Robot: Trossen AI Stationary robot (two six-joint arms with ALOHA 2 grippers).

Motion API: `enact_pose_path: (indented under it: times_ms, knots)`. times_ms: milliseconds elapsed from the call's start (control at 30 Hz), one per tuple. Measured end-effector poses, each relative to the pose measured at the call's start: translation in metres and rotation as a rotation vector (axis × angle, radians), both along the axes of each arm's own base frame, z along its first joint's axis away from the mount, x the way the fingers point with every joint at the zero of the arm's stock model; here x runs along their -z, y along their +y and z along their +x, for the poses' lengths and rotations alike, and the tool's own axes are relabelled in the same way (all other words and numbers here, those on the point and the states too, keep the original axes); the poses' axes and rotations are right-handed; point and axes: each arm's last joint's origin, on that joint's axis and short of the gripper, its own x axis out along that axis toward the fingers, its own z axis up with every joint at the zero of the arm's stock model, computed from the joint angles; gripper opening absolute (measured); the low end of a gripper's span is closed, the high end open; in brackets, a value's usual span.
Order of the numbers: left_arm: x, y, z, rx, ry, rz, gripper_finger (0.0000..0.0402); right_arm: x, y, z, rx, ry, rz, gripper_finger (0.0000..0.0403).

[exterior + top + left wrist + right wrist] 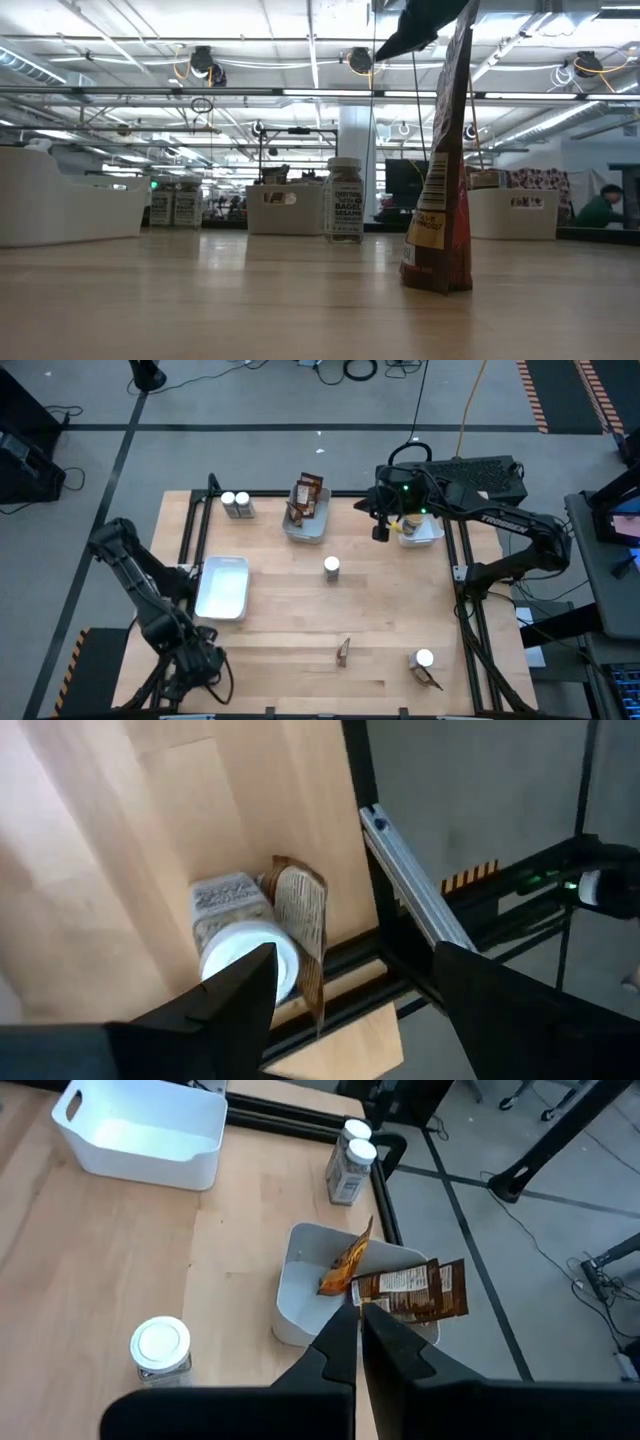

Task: Sort spices by type
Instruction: Put the orange spice pack into the gray bin

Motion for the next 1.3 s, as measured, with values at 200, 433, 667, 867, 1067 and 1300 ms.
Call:
enact_pose_path:
  times_ms: [200, 433, 667, 867, 1067, 1300]
  knots:
    - [0.02, -0.014, -0.001, 0.028, 0.01, 0.089, 0.0272, 0.001, -0.001, 0.007, -0.048, -0.027, 0.004, 0.0]
    - [0.036, -0.031, 0.0, 0.061, 0.009, 0.106, 0.0265, -0.004, -0.004, 0.009, -0.057, -0.076, -0.046, 0.0]
    - [0.043, -0.039, -0.002, 0.083, 0.012, 0.12, 0.0213, -0.005, -0.007, 0.008, -0.051, -0.088, -0.063, 0.0]
    - [0.056, -0.047, -0.005, 0.112, 0.051, 0.161, 0.018, -0.006, -0.01, 0.007, -0.046, -0.088, -0.075, 0.0]
    - [0.062, -0.05, -0.004, 0.114, 0.072, 0.181, 0.0135, -0.007, -0.01, 0.007, -0.049, -0.097, -0.084, 0.0]
    - [0.062, -0.049, -0.004, 0.113, 0.083, 0.17, 0.002, -0.007, -0.01, 0.008, -0.049, -0.103, -0.087, 0.0]
